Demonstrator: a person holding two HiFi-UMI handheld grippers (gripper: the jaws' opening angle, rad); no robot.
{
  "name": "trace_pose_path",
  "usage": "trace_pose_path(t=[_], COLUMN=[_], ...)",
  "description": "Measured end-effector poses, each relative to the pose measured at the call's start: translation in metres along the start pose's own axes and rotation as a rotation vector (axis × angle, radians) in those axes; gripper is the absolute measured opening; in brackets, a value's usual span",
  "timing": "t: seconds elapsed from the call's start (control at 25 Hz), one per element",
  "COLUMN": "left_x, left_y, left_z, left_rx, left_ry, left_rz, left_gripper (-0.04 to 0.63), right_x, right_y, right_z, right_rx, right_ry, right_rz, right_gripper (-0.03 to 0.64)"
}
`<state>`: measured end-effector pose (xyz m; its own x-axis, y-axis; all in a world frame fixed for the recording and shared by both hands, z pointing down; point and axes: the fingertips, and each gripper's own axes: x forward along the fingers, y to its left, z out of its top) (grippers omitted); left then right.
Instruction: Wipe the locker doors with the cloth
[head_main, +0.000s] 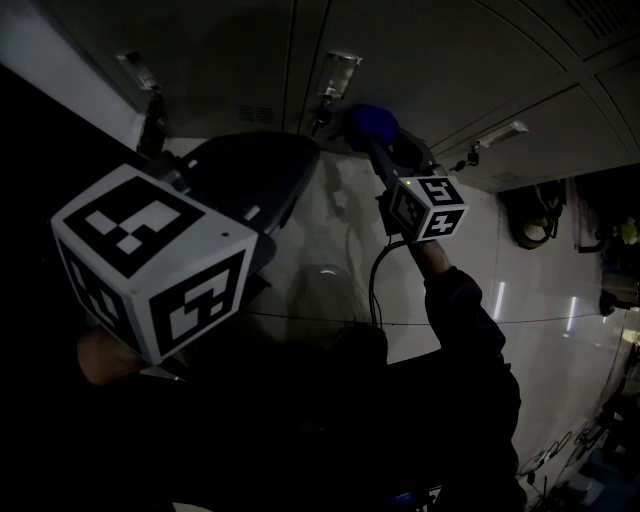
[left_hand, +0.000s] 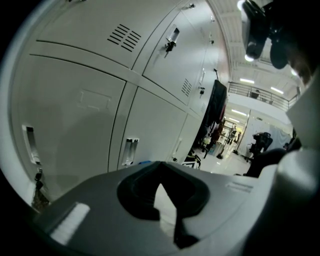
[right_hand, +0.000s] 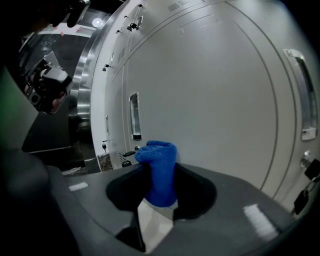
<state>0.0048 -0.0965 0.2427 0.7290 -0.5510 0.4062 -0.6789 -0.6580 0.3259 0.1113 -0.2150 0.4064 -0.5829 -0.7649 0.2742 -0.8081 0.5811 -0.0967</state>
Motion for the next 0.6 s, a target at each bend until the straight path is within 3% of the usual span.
trace_pose_path(t=[0.28, 0.6], left_x=[0.003, 0.004], left_y=[-0.002, -0.002], left_z=[0.0, -0.001], left_rx=[0.001, -0.002], left_ry=[0.001, 0.002], left_rz=[-0.006, -0.009], left_gripper=[-0.02, -0.02], right_x=[-0.032, -0.067], right_y=[-0.046, -0.093], right_z=[-0.011, -0.021], right_rx=[0.074, 0.056], right_ry=[-0.012, 0.009], right_rz=[-0.108, -0.265], right_gripper=[0.132, 0.133])
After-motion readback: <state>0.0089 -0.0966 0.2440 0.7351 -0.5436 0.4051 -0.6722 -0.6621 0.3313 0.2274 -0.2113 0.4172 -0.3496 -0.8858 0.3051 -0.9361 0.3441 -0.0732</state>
